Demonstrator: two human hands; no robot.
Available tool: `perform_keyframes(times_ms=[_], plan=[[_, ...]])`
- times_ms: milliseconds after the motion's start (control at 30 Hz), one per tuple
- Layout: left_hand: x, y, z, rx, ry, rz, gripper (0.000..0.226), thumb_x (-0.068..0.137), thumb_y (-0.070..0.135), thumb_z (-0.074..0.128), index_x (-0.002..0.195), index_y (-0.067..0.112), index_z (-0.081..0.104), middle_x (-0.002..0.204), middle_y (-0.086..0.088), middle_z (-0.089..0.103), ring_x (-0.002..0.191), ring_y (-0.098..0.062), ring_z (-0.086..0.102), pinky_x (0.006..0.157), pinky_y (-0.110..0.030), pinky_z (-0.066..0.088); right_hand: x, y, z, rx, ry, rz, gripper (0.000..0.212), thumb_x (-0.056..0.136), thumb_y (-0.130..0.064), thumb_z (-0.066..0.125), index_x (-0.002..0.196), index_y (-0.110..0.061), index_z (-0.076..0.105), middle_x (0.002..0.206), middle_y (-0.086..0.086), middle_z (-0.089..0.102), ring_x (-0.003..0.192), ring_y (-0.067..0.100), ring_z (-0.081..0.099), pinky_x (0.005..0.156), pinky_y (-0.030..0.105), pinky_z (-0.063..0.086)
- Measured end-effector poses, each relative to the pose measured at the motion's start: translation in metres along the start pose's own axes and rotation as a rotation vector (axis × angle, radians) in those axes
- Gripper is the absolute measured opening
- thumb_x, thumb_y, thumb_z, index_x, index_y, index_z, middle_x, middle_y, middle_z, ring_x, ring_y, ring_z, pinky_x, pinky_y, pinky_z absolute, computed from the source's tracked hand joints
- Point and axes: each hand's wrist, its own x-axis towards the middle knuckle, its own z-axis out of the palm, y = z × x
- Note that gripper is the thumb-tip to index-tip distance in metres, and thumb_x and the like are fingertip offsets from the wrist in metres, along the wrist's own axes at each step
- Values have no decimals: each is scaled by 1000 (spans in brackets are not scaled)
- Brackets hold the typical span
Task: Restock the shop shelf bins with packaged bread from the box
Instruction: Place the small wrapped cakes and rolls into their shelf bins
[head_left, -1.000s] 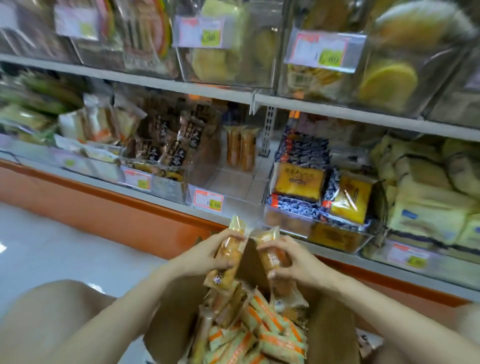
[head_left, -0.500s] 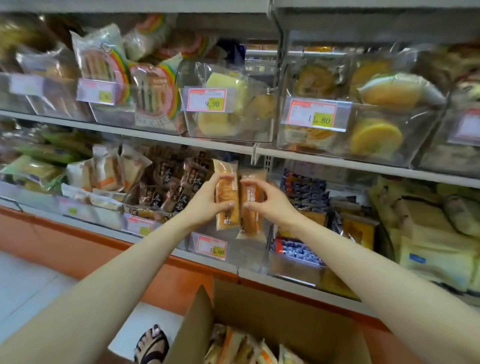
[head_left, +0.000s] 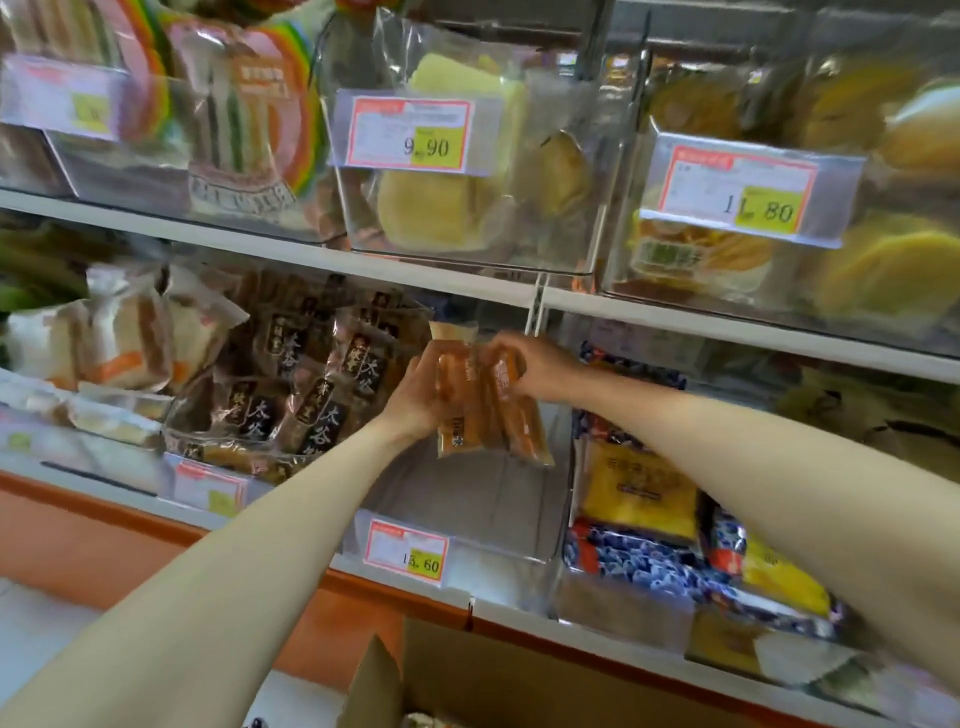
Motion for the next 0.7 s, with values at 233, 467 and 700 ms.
perform_keyframes(times_ms=[233,467,700], plan=[[17,-18,27,-56,-85,64,74,68,32,78,128,25,35,127,-6,49,121,-24,50,97,-51,46,15,25,-4,-81,-100,-25,36,77,2,65,94,-27,52,98,1,57,96,22,57,74,29,45],[22,-30,51,-36,-119,105,65,67,42,69,122,21,40,129,-9,42,121,-18,45,101,-31,42,24,45,-8,-152,-191,13,22,79,-4,68,94,-19,62,92,-2,57,90,17,56,63,24,38],[20,-41,63,-69,-161,58,53,69,45,59,114,23,43,122,-12,47,121,-29,45,100,-32,38,25,44,-11,-456,-128,-18,12,80,-10,67,81,-22,63,86,-2,60,80,15,53,60,24,34]])
